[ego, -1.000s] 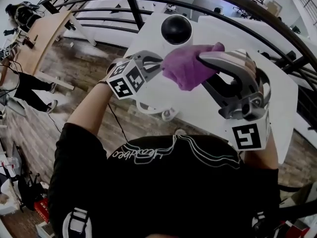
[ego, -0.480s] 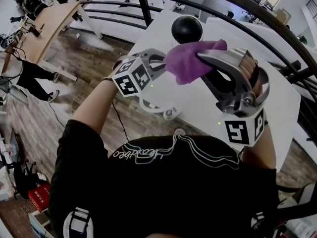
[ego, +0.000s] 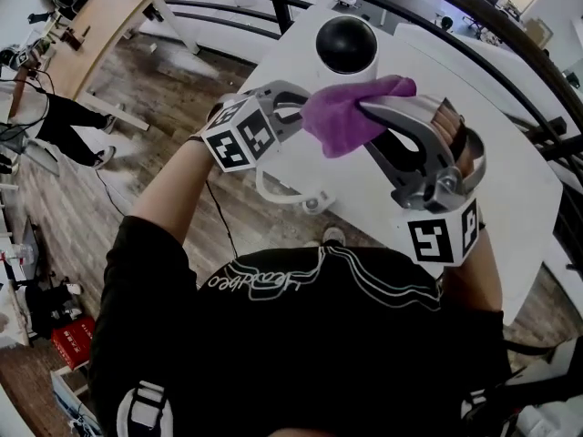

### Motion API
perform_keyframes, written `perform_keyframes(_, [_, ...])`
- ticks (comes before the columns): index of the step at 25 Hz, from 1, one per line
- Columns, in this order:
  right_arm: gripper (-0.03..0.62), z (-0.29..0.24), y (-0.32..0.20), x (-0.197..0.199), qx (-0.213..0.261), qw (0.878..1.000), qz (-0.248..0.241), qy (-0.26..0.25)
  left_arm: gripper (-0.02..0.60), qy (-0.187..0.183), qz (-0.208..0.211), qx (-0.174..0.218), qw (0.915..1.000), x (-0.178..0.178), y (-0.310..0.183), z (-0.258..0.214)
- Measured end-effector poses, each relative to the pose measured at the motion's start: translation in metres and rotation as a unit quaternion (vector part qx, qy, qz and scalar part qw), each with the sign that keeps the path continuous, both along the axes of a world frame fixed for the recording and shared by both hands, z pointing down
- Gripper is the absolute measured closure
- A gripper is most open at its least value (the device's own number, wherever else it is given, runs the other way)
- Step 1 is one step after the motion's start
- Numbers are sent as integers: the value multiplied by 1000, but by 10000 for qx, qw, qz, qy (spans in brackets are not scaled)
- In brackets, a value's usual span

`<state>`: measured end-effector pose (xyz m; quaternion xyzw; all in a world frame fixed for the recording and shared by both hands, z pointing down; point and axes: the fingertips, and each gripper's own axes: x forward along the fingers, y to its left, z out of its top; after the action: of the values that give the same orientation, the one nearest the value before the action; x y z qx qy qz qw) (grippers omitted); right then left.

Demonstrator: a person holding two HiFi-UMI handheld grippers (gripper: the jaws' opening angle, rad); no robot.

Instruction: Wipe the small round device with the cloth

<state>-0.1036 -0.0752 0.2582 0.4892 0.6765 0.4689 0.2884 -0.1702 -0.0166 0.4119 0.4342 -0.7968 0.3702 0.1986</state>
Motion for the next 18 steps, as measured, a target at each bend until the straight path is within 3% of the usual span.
perform_keyframes(11, [528, 30, -9, 3, -56, 9951, -508, 851, 518, 208, -147, 122, 9996, 0, 2, -7])
perform_keyframes(18, [528, 52, -11, 2, -7, 9848, -550, 1645, 517, 280, 70, 80, 9996, 3, 2, -11])
